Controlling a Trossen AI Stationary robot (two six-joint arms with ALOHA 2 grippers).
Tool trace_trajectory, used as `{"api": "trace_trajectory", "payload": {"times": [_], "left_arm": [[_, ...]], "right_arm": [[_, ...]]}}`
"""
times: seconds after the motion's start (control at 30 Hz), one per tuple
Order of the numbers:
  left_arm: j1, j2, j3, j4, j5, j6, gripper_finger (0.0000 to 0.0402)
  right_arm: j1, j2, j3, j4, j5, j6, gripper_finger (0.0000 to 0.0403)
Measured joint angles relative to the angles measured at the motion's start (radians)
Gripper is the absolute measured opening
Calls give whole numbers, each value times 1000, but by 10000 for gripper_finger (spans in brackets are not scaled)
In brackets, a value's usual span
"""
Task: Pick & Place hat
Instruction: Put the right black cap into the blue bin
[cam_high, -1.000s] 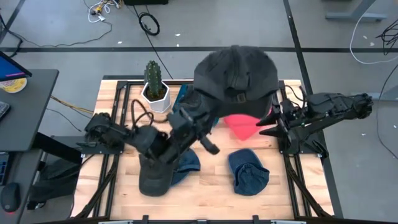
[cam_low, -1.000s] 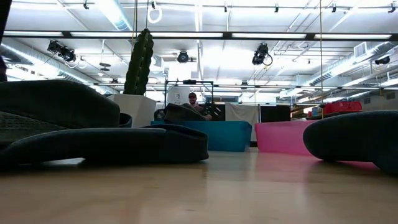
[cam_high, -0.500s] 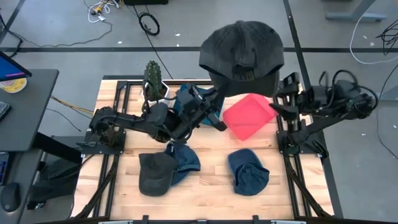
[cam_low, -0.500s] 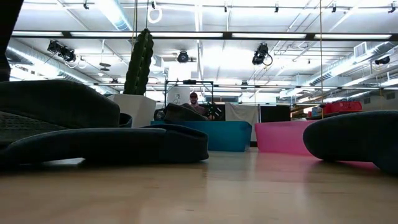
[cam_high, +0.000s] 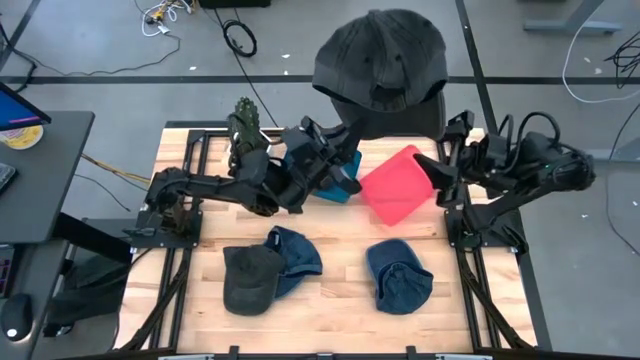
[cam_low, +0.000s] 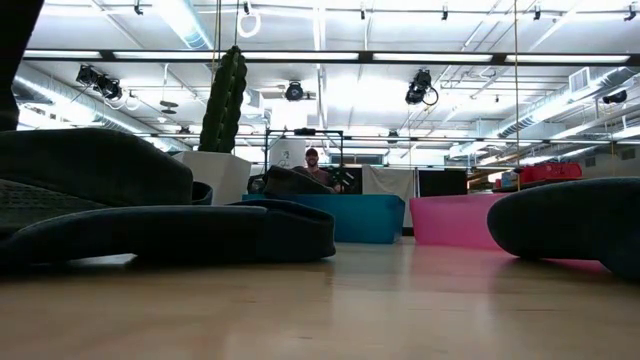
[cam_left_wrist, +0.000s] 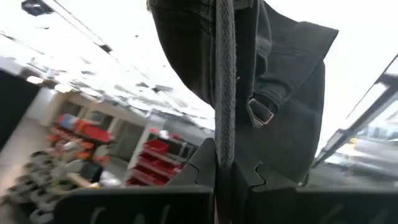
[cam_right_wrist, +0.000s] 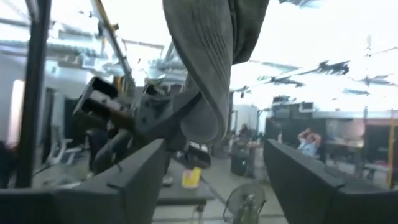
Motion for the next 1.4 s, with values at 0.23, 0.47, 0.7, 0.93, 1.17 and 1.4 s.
{"api": "trace_trajectory", "payload": {"times": [0.23,0.47,0.7,0.93,1.17,1.4], "left_arm": [[34,0,0,-1,95,-73,11],[41,0,0,-11,122,-77,11],[41,0,0,-11,123,-80,11],[42,0,0,-23,119,-95,11],[42,0,0,-39,122,-125,40],[41,0,0,-47,98,-120,53]], "right_arm": [[-25,94,0,217,7,-17,316],[-48,122,0,303,7,-63,284],[-88,122,0,330,7,-60,204],[-99,123,0,318,3,-100,79],[-98,121,0,309,-12,-183,19],[-99,117,0,303,-12,-272,8]]}}
